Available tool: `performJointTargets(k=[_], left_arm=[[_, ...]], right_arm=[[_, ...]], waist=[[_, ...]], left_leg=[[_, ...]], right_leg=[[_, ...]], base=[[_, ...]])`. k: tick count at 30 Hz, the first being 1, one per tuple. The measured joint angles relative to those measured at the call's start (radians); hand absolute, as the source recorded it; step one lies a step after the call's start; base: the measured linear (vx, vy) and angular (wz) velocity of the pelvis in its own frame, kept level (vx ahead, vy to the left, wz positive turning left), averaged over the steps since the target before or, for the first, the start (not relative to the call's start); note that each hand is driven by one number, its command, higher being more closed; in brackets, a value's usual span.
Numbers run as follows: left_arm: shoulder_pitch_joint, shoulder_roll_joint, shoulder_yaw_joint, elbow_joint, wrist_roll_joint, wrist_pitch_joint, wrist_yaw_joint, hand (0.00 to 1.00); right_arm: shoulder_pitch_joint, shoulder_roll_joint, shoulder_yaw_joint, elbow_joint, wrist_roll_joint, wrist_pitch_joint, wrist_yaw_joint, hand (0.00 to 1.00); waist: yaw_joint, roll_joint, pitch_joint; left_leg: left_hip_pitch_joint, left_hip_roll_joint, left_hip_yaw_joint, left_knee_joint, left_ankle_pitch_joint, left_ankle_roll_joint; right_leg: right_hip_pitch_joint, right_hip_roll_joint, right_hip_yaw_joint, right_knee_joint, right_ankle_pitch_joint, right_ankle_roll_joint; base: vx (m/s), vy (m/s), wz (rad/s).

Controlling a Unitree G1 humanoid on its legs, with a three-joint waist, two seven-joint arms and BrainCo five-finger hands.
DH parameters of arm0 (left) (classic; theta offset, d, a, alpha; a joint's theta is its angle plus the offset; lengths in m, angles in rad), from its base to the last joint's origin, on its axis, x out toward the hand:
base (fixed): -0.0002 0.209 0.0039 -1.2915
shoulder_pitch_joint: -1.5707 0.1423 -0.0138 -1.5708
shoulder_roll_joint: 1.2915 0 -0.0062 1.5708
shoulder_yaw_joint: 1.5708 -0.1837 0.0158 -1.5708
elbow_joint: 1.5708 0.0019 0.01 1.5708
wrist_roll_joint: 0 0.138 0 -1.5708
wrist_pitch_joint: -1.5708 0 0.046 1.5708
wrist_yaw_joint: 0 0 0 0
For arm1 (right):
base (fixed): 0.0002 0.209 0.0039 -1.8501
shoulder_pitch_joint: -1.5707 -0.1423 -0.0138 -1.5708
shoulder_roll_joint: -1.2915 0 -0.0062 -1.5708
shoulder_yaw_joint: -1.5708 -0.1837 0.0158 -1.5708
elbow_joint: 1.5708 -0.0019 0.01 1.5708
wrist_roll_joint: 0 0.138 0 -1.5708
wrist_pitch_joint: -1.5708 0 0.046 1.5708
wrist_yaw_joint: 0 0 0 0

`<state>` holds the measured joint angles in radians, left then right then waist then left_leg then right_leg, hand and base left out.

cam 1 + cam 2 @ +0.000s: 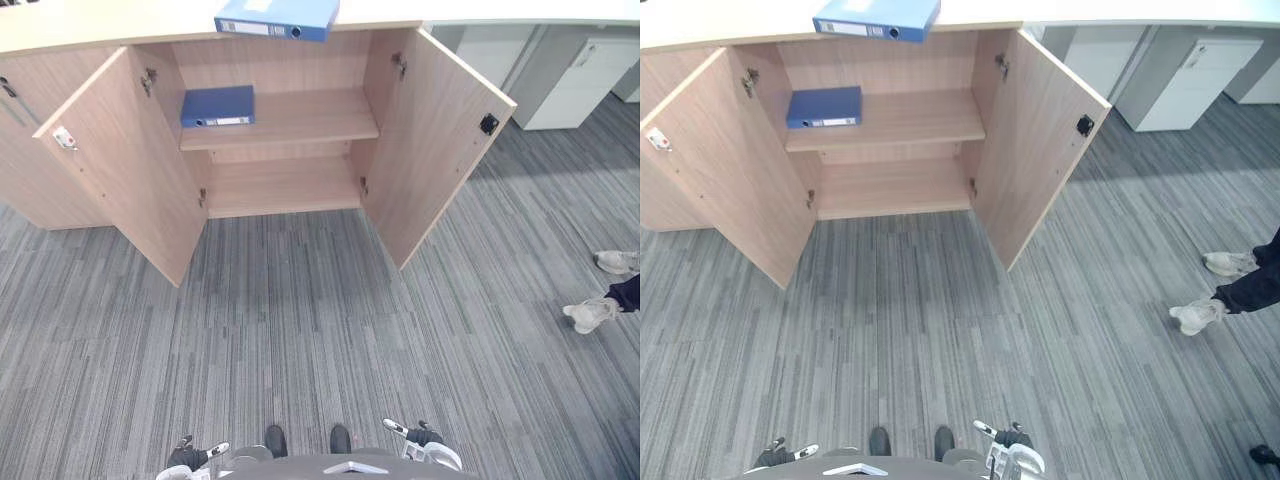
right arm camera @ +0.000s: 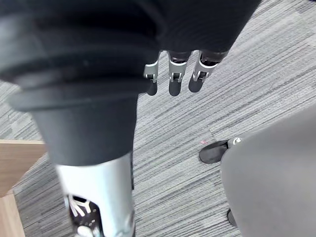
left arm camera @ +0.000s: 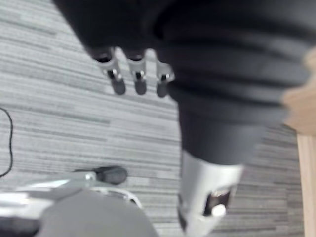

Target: Walk over to the cabinet, pick up the folder, carry it to the office cabinet, place the folder inside the office cabinet, then close the office cabinet door

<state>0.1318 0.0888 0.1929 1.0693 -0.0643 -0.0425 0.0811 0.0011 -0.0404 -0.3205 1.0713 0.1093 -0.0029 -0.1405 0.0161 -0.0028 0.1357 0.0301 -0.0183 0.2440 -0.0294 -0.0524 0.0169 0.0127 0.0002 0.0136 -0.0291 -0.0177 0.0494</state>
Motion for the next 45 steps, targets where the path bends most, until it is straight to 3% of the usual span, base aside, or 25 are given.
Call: performJointTargets(k=[3, 5, 7, 9, 11, 13, 16, 17, 18, 19, 20, 22, 23, 24, 27, 30, 32, 34, 36, 38, 39, 40, 42, 45], left_arm=[[-0.010, 0.011, -0.010, -0.017, 0.000, 0.000, 0.000, 0.00], [-0.019, 0.007, -0.025, -0.034, 0.000, -0.001, 0.000, 0.00], [-0.044, 0.007, -0.048, -0.036, 0.001, -0.001, 0.000, 0.00], [-0.049, 0.008, -0.052, -0.036, 0.002, -0.001, 0.000, 0.00], [-0.063, 0.009, -0.057, -0.035, 0.007, -0.002, 0.001, 0.00], [-0.070, 0.008, -0.059, -0.034, 0.008, -0.003, 0.001, 0.00], [-0.077, 0.004, -0.058, -0.031, 0.009, -0.003, 0.001, 0.00], [-0.067, -0.005, -0.042, -0.028, 0.010, -0.004, 0.000, 0.00], [-0.067, -0.033, -0.009, -0.029, 0.010, -0.004, 0.003, 0.00], [-0.068, -0.043, 0.006, -0.032, 0.010, -0.005, 0.001, 0.00], [-0.070, -0.057, 0.021, -0.041, 0.009, -0.008, 0.000, 0.00], [-0.072, -0.099, 0.077, -0.080, 0.009, -0.010, 0.000, 0.00], [-0.077, -0.106, 0.097, -0.092, 0.009, -0.010, 0.000, 0.00], [-0.085, -0.106, 0.099, -0.111, 0.009, -0.010, 0.000, 0.00], [-0.095, -0.100, 0.099, -0.144, 0.009, -0.023, 0.000, 0.00], [-0.111, -0.109, 0.099, -0.154, 0.009, -0.029, 0.001, 0.00], [-0.109, -0.110, 0.094, -0.153, 0.009, -0.030, 0.002, 0.00], [-0.097, -0.113, 0.090, -0.139, 0.009, -0.029, 0.001, 0.00], [-0.098, -0.100, 0.089, -0.133, 0.010, -0.028, 0.000, 0.00], [-0.100, -0.088, 0.086, -0.113, 0.010, -0.028, 0.000, 0.00], [-0.098, -0.082, 0.074, -0.106, 0.010, -0.021, 0.000, 0.00], [-0.096, -0.079, 0.063, -0.102, 0.010, -0.018, 0.000, 0.00], [-0.097, -0.069, 0.040, -0.083, 0.010, -0.017, 0.000, 0.00], [-0.099, -0.071, 0.041, -0.075, 0.010, -0.015, 0.000, 0.00]], right_arm=[[-0.003, 0.007, -0.005, -0.005, 0.000, 0.001, 0.000, 0.00], [-0.004, 0.009, -0.005, -0.020, 0.000, -0.001, 0.000, 0.00], [-0.011, 0.007, -0.004, -0.065, 0.001, -0.008, 0.000, 0.00], [-0.017, 0.005, 0.005, -0.073, 0.001, -0.016, 0.001, 0.00], [-0.025, 0.003, 0.025, -0.073, 0.002, -0.021, 0.001, 0.00], [-0.038, 0.002, 0.026, -0.073, 0.003, -0.025, 0.001, 0.00], [-0.046, 0.001, 0.022, -0.075, 0.005, -0.026, 0.001, 0.00], [-0.031, 0.005, 0.022, -0.075, 0.005, -0.025, 0.001, 0.00], [-0.033, 0.001, 0.011, -0.084, 0.008, -0.029, 0.002, 0.00], [-0.032, 0.001, 0.010, -0.090, 0.005, -0.030, 0.001, 0.00], [-0.031, 0.004, 0.018, -0.094, 0.003, -0.031, 0.001, 0.00], [-0.030, -0.003, 0.028, -0.120, 0.003, -0.031, 0.000, 0.00], [-0.029, -0.002, 0.041, -0.119, 0.007, -0.030, -0.002, 0.00], [-0.030, 0.010, 0.045, -0.120, 0.014, -0.030, -0.002, 0.00], [-0.029, 0.033, 0.045, -0.126, 0.024, -0.029, -0.006, 0.00], [-0.024, 0.045, 0.042, -0.150, 0.024, -0.015, -0.015, 0.00], [-0.012, 0.048, 0.041, -0.153, 0.024, -0.015, -0.015, 0.00], [0.006, 0.056, 0.042, -0.151, 0.023, -0.015, -0.014, 0.00], [0.015, 0.077, 0.043, -0.151, 0.021, -0.015, -0.012, 0.00], [0.017, 0.094, 0.042, -0.152, 0.016, -0.015, -0.012, 0.00], [0.012, 0.096, 0.043, -0.153, 0.006, -0.015, -0.011, 0.00], [0.010, 0.096, 0.044, -0.154, 0.002, -0.016, -0.010, 0.00], [-0.003, 0.098, 0.045, -0.156, -0.001, -0.021, 0.000, 0.00], [-0.008, 0.099, 0.061, -0.152, 0.000, -0.021, 0.001, 0.00]], waist=[[0.001, -0.012, 0.014], [0.007, 0.003, 0.031], [0.000, 0.015, 0.059], [0.000, 0.014, 0.069], [-0.007, 0.012, 0.072], [-0.026, 0.014, 0.073], [-0.051, 0.011, 0.075], [-0.055, -0.003, 0.069], [-0.048, 0.024, 0.066], [-0.046, 0.033, 0.065], [-0.046, 0.038, 0.069], [-0.038, 0.073, 0.092], [-0.027, 0.071, 0.098], [-0.020, 0.050, 0.111], [0.001, 0.028, 0.112], [0.019, 0.030, 0.114], [0.024, 0.025, 0.104], [0.038, 0.031, 0.064], [0.038, -0.010, 0.038], [0.047, -0.026, 0.035], [0.043, -0.027, 0.035], [0.041, -0.023, 0.036], [0.030, -0.021, 0.037], [0.019, -0.022, 0.034]], left_leg=[[-0.050, 0.004, 0.004, 0.124, -0.091, 0.016], [-0.047, 0.015, 0.006, 0.166, -0.127, 0.030], [-0.007, 0.022, 0.006, 0.181, -0.152, 0.053], [0.043, 0.017, 0.001, 0.169, -0.177, 0.051], [0.097, 0.020, -0.015, 0.133, -0.190, 0.040], [0.118, 0.028, -0.035, 0.108, -0.197, 0.029], [0.191, 0.034, -0.086, 0.079, -0.229, -0.027], [0.225, 0.027, -0.102, 0.097, -0.248, -0.059], [0.226, 0.062, -0.103, 0.161, -0.271, -0.083], [0.195, 0.078, -0.101, 0.232, -0.271, -0.085], [0.126, 0.094, -0.091, 0.387, -0.267, -0.091], [-0.051, 0.191, -0.072, 0.841, -0.216, -0.095], [-0.110, 0.237, -0.047, 0.995, -0.222, -0.094], [-0.156, 0.256, -0.026, 1.059, -0.242, -0.091], [-0.285, 0.272, 0.009, 1.015, -0.261, -0.079], [-0.382, 0.264, 0.015, 0.776, -0.257, -0.080], [-0.382, 0.231, -0.001, 0.572, -0.198, -0.080], [-0.369, 0.199, -0.018, 0.492, -0.038, -0.029], [-0.348, 0.178, 0.043, 0.497, -0.083, -0.014], [-0.295, 0.171, 0.095, 0.495, -0.113, 0.007], [-0.238, 0.160, 0.116, 0.472, -0.134, 0.025], [-0.206, 0.155, 0.115, 0.454, -0.149, 0.023], [-0.107, 0.138, 0.121, 0.405, -0.173, 0.022], [-0.004, 0.138, 0.117, 0.316, -0.169, 0.008]], right_leg=[[-0.052, -0.013, 0.002, 0.129, -0.071, 0.027], [-0.101, -0.013, -0.018, 0.274, -0.102, 0.061], [-0.235, -0.034, -0.088, 0.591, -0.136, 0.045], [-0.293, -0.073, -0.159, 0.723, -0.201, 0.039], [-0.346, -0.084, -0.231, 0.705, -0.240, 0.032], [-0.392, -0.078, -0.265, 0.635, -0.233, 0.019], [-0.419, -0.052, -0.275, 0.512, -0.153, -0.044], [-0.392, -0.053, -0.280, 0.460, -0.077, -0.092], [-0.369, -0.039, -0.298, 0.486, -0.073, -0.101], [-0.356, -0.032, -0.306, 0.479, -0.091, -0.109], [-0.328, -0.028, -0.310, 0.458, -0.117, -0.107], [-0.218, 0.023, -0.306, 0.395, -0.139, -0.124], [-0.154, 0.044, -0.294, 0.373, -0.150, -0.141], [-0.093, 0.047, -0.274, 0.355, -0.161, -0.145], [-0.001, 0.047, -0.230, 0.293, -0.172, -0.143], [0.081, 0.041, -0.181, 0.223, -0.188, -0.116], [0.119, 0.023, -0.154, 0.204, -0.210, -0.078], [0.145, -0.008, -0.093, 0.192, -0.253, -0.020], [0.115, -0.059, -0.073, 0.248, -0.256, -0.012], [0.047, -0.093, -0.074, 0.422, -0.250, 0.003], [-0.006, -0.120, -0.080, 0.581, -0.213, 0.041], [-0.037, -0.133, -0.080, 0.662, -0.197, 0.056], [-0.136, -0.166, -0.120, 0.880, -0.241, 0.041], [-0.228, -0.160, -0.199, 0.817, -0.284, 0.015]], base=[[0.15, 0.061, -0.07], [0.14, 0.082, -0.08], [0.19, 0.143, 0.04], [0.19, 0.088, 0.05], [0.26, 0.041, 0.14], [0.39, -0.018, 0.42], [0.50, -0.125, 0.64], [0.59, -0.186, 0.59], [0.60, -0.190, 0.50], [0.58, -0.223, 0.32], [0.55, -0.232, 0.27], [0.55, -0.206, -0.04], [0.50, -0.154, -0.36], [0.46, -0.142, -0.35], [0.40, -0.091, -0.48], [0.36, 0.064, -0.50], [0.35, 0.173, -0.52], [0.46, 0.341, -0.84], [0.44, 0.300, -0.64], [0.39, 0.255, -0.61], [0.33, 0.231, -0.53], [0.30, 0.191, -0.35], [0.28, 0.101, -0.08], [0.28, -0.031, 0.11]])
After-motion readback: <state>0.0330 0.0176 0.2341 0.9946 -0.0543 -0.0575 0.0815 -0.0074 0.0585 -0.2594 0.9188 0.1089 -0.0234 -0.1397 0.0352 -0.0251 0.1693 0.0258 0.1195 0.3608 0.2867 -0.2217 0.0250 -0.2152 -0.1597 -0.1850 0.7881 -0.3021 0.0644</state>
